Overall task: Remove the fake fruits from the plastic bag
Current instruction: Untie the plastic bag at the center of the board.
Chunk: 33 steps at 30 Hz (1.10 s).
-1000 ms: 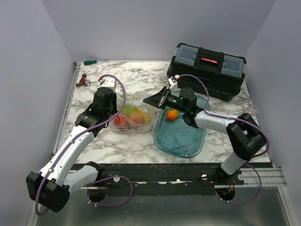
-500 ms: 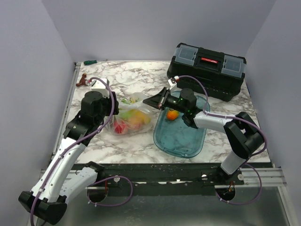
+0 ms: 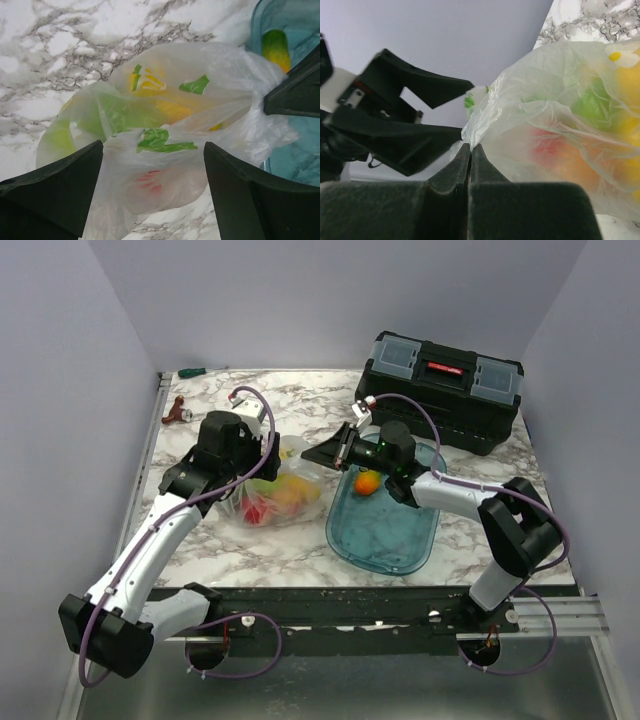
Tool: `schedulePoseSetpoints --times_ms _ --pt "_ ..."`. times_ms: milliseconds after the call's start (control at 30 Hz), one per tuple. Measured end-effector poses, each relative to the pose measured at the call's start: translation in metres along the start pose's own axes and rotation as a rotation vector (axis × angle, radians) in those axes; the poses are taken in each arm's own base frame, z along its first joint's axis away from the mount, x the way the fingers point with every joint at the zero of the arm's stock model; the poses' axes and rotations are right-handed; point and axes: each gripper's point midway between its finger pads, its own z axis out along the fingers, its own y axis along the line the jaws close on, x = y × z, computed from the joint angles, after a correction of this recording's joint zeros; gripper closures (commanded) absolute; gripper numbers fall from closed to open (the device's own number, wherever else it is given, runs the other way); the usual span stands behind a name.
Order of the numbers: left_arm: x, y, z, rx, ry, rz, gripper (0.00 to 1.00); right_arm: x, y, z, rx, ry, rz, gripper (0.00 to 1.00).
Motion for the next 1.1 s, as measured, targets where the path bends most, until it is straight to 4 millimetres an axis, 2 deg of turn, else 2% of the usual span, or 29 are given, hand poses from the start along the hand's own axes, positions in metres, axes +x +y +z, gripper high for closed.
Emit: schedulePoseSetpoints --times_ms 33,133,200,367,500,600,667,700,967,1100 --pt "0.013 0.002 0.005 -0.003 0.037 0.004 0.21 -0.001 0.002 0.001 -0.002 0.002 -0.003 0.99" --pt "0.028 0.004 0.012 -0.008 0.072 0.009 0.3 0.0 0.001 0.001 0.006 0.014 -0.002 0.99" --pt "0.027 0.004 0.012 -0.008 0.069 0.009 0.4 0.002 -0.001 0.001 0.017 0.023 0.002 0.99" --pt "0.024 0.003 0.01 -0.005 0.037 0.001 0.45 -0.003 0.005 0.005 0.02 0.027 -0.008 0.99" --pt "0.024 0.0 0.011 0.01 0.038 -0.008 0.53 -0.002 0.009 0.006 0.012 0.03 -0.012 0.99" --pt "0.03 -0.003 0.019 0.03 0.072 -0.018 0.67 0.0 0.009 0.007 0.01 0.034 -0.012 0.99" --pt "0.034 -0.005 0.022 0.041 0.09 -0.024 0.95 0.001 0.009 0.007 0.011 0.038 -0.014 0.99" --pt "0.036 -0.006 0.024 0.047 0.101 -0.031 1.0 0.001 0.009 0.007 0.014 0.04 -0.015 0.99" --pt "0.035 -0.004 0.021 0.035 0.096 -0.034 1.0 0.001 0.009 0.008 0.023 0.043 -0.025 0.99" --pt "0.022 0.018 0.008 -0.1 0.022 -0.065 1.0 -0.001 0.004 0.008 0.041 0.032 -0.035 0.99"
